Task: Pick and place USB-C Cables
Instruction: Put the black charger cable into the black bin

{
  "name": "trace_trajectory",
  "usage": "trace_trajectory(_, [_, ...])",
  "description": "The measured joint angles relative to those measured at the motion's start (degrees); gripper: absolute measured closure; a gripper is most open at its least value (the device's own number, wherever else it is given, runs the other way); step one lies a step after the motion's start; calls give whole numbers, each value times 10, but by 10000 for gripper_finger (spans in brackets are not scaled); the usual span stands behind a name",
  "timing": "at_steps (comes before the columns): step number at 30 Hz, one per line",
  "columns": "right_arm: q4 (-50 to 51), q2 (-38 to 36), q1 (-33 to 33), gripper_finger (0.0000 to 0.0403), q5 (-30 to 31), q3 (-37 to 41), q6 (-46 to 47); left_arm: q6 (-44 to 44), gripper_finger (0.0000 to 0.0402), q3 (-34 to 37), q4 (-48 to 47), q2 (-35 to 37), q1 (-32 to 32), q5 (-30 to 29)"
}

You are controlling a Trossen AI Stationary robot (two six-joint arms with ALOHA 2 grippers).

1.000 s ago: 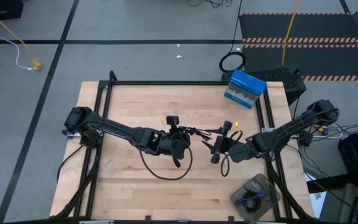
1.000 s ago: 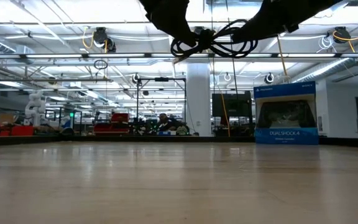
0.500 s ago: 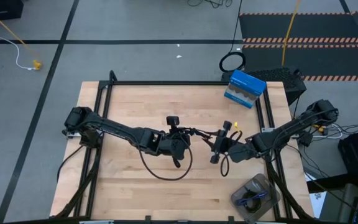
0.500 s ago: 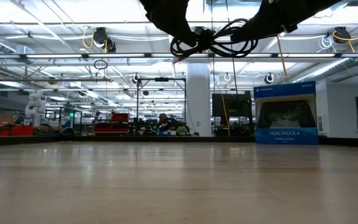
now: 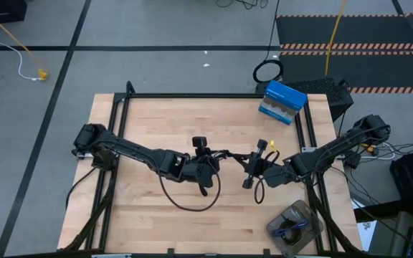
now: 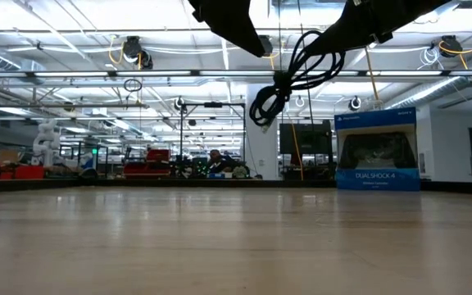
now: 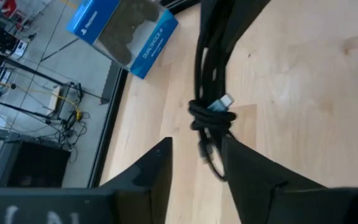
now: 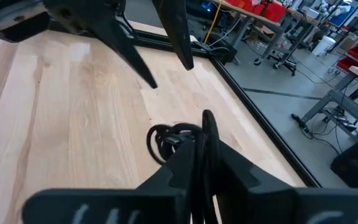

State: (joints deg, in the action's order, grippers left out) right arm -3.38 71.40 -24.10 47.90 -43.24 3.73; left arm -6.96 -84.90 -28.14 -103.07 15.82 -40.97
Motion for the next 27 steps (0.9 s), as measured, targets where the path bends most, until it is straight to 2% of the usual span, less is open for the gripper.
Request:
trace_trajectory(6, [0, 0, 0, 381, 0, 0, 1, -3, 228, -12, -2, 0, 13, 0])
trace_trajectory(16, [1, -20, -14, 380, 0, 0, 1, 3, 222, -20, -28, 8, 22, 0])
trace_trajectory(22, [3, -60, -44, 378, 0, 0, 1, 61, 222, -21, -80, 47, 28, -1])
trace_trajectory(27, [38, -83, -71, 377, -1, -20, 57, 142, 222, -21, -161, 86, 44, 0])
